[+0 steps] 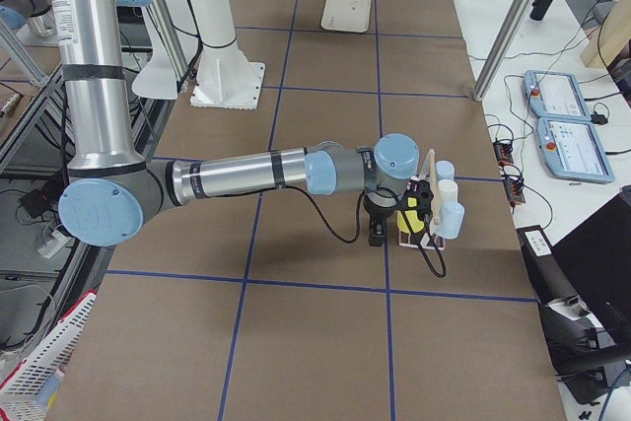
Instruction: Transfer IKEA cup to right arm and place on rack
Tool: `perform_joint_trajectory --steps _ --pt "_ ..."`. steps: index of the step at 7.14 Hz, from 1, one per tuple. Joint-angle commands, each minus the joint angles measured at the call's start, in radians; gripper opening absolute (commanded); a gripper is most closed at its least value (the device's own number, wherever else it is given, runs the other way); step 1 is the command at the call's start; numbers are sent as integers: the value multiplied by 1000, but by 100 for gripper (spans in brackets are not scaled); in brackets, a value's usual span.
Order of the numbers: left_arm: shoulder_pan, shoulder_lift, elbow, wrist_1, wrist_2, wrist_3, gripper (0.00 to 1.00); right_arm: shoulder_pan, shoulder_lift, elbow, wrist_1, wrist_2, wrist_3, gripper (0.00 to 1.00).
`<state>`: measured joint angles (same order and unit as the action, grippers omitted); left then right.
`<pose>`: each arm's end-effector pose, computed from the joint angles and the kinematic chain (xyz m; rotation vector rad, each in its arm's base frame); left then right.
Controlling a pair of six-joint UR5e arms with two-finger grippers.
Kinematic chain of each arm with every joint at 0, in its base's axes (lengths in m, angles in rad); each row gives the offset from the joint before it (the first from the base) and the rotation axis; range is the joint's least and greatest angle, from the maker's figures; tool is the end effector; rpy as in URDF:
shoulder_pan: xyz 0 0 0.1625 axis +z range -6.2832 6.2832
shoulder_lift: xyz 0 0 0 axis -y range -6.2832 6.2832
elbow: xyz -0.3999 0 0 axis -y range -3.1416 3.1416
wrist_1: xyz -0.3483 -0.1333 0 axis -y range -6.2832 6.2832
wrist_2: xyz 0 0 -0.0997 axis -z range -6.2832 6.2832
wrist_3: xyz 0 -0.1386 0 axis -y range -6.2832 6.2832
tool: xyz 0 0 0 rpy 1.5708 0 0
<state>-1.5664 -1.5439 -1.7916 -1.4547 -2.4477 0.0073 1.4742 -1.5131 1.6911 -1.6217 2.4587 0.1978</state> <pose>-0.0248 -0.4374 0.5758 0.0740 0.8764 0.0450 -0.0202 -0.4761 0.5742 -0.0127 -0.8944 0.0379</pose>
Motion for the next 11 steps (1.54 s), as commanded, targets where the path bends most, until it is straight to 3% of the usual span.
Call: perform_joint_trajectory --steps 1,11 --pt "-3 10 -11 -1 4 -1 100 0 -10 15 0 3 0 100" --pt "-1 22 -12 1 21 -59 100 -2 -53 47 0 -13 -14 99"
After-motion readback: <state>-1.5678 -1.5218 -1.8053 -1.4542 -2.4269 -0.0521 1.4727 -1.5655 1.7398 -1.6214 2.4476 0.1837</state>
